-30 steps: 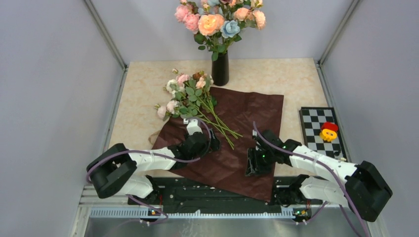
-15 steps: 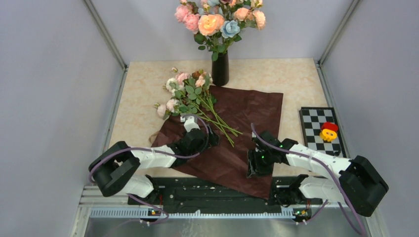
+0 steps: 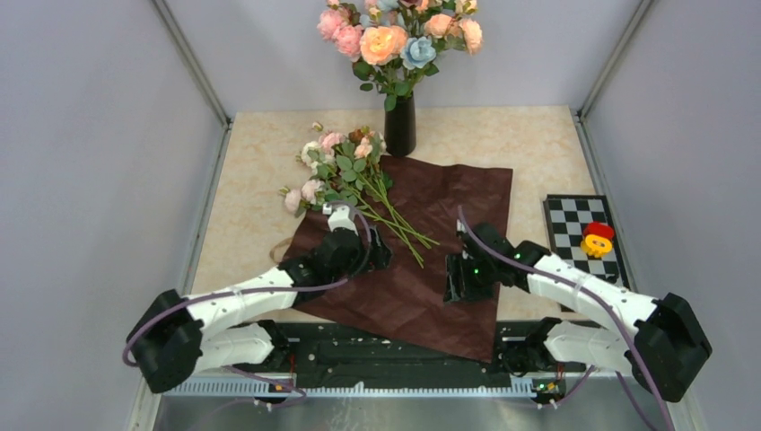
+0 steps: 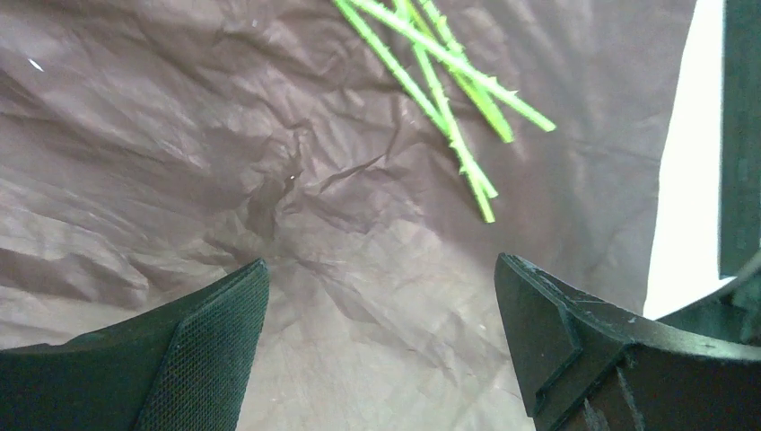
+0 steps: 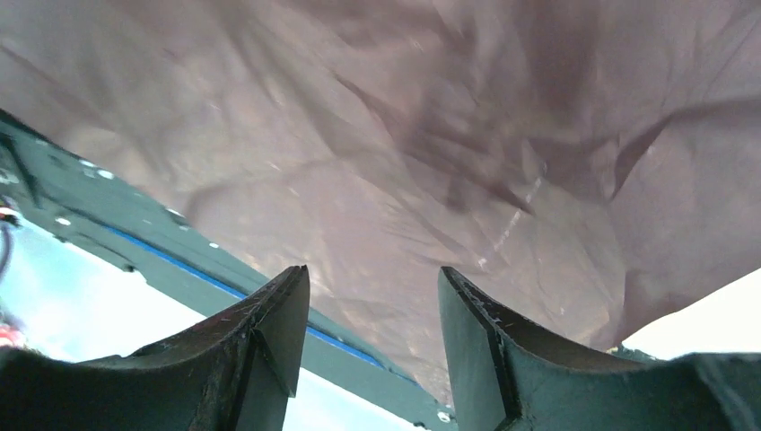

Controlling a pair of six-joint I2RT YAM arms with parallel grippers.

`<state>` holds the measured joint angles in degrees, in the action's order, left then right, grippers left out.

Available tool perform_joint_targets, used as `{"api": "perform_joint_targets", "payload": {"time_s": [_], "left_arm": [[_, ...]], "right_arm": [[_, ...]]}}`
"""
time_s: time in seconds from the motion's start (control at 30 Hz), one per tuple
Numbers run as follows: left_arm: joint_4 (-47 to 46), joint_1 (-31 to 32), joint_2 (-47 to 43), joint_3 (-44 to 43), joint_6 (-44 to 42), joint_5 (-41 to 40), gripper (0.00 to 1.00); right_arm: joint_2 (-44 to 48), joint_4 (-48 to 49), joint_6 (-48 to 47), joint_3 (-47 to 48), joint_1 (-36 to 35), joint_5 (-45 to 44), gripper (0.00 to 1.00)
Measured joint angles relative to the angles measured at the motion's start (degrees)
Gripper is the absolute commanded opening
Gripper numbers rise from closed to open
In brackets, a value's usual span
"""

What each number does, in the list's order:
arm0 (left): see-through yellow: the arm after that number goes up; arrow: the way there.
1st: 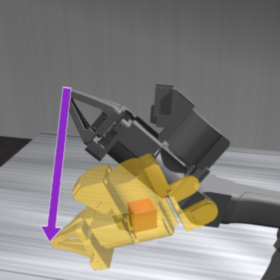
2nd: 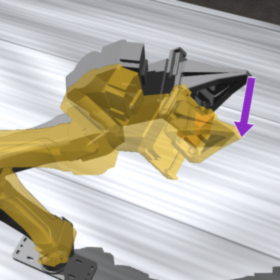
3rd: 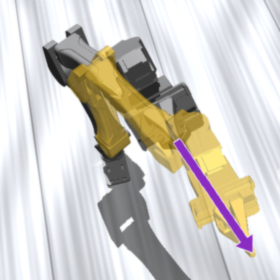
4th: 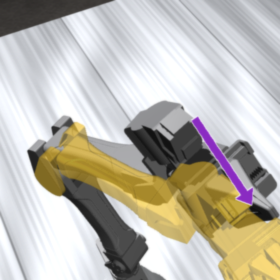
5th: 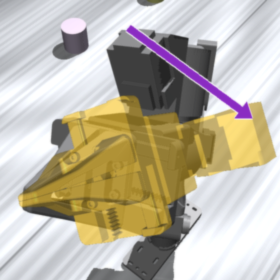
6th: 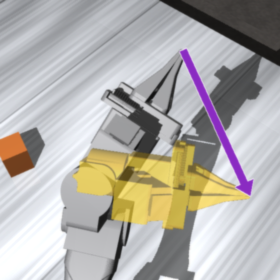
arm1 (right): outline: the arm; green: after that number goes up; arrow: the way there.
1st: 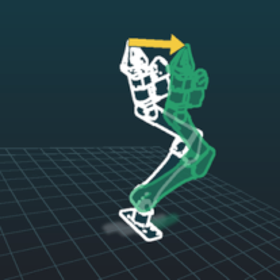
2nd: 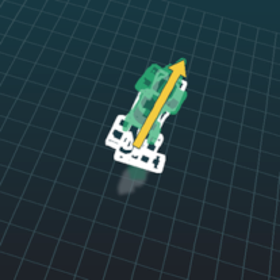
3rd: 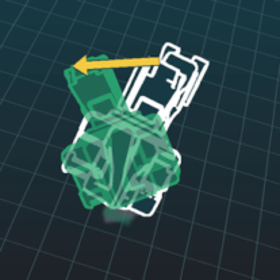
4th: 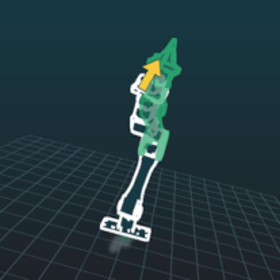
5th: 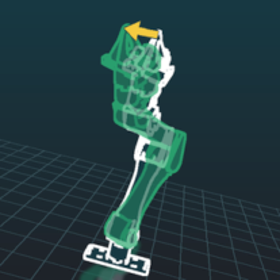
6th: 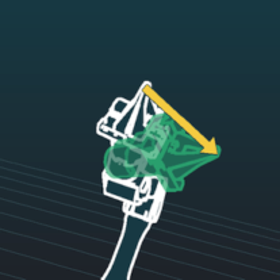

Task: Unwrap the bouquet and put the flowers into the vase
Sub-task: Unfold the wrapping paper at the center of the board.

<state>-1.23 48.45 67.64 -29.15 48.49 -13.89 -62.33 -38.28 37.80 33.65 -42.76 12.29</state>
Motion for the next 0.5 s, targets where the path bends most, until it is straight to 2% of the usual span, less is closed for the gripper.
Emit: {"api": "perform_joint_targets", "payload": {"time_s": [0.17,0.33,0.5], "left_arm": [[9.22,-0.85,-9.68,-3.69,-1.4,-0.39,0.99],[17.18,-5.35,-17.38,-5.79,-2.23,0.44,0.99],[19.41,-10.78,-19.32,-5.92,-0.48,3.02,0.99]], "right_arm": [[0.5,0.28,-2.16,7.15,0.0,-3.96,0.56],[-2.1,4.11,-5.7,12.72,0.0,-7.91,0.56],[-5.22,10.05,-7.43,15.23,0.0,-9.42,0.55]]}}
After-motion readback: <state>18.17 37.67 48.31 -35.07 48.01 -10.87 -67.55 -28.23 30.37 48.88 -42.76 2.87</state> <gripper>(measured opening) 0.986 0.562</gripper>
